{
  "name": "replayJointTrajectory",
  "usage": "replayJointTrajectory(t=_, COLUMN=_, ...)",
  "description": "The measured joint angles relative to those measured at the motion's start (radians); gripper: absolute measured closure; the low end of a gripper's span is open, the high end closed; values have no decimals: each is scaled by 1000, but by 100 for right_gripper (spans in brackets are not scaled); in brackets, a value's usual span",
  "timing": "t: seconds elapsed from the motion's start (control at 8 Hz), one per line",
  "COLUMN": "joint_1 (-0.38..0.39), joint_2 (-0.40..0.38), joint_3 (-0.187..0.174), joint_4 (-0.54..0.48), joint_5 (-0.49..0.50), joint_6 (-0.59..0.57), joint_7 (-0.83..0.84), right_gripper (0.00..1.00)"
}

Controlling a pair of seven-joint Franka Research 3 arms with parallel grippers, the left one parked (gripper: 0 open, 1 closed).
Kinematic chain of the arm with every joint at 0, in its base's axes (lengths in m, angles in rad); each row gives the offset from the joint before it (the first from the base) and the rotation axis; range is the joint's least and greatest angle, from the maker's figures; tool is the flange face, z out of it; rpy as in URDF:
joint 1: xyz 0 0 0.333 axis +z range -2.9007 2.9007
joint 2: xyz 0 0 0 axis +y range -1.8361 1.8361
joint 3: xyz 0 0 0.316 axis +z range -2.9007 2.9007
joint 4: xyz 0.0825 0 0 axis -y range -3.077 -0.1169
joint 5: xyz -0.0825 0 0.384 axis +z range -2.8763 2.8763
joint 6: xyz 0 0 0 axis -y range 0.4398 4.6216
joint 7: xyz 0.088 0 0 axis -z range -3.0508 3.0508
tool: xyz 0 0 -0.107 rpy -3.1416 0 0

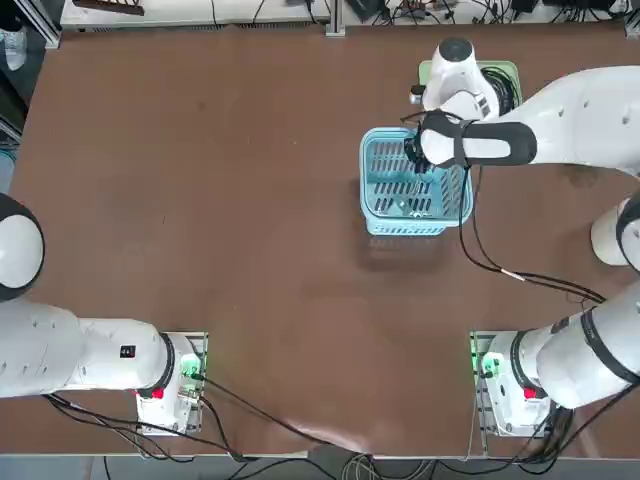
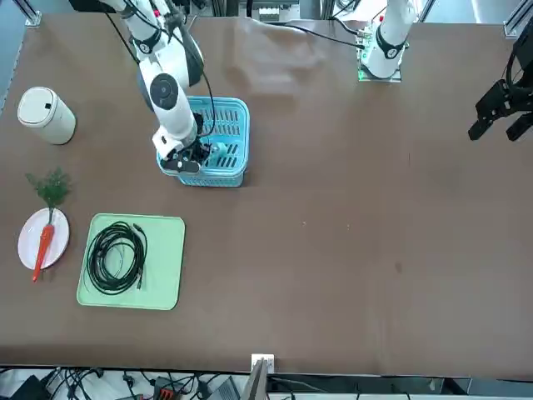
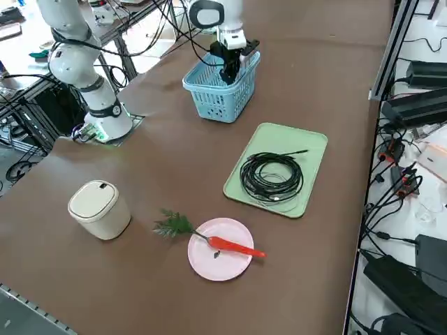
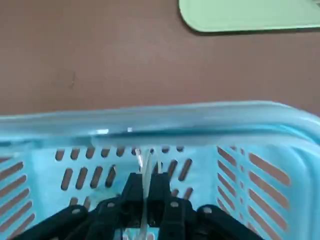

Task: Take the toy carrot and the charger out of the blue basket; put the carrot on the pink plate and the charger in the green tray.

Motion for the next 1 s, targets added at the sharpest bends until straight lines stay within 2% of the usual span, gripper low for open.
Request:
replayJointTrajectory(t=0.38, joint_1=3, joint_2=-82, joint_3=0, joint_4=104, joint_5=2, joint_6=-251, joint_7=3, right_gripper=96)
replayJointTrajectory(t=1.0, joint_1=30, joint_2=-176, joint_3=1, joint_4=306, joint_5=86, joint_6=-499, joint_7=8, right_gripper=96)
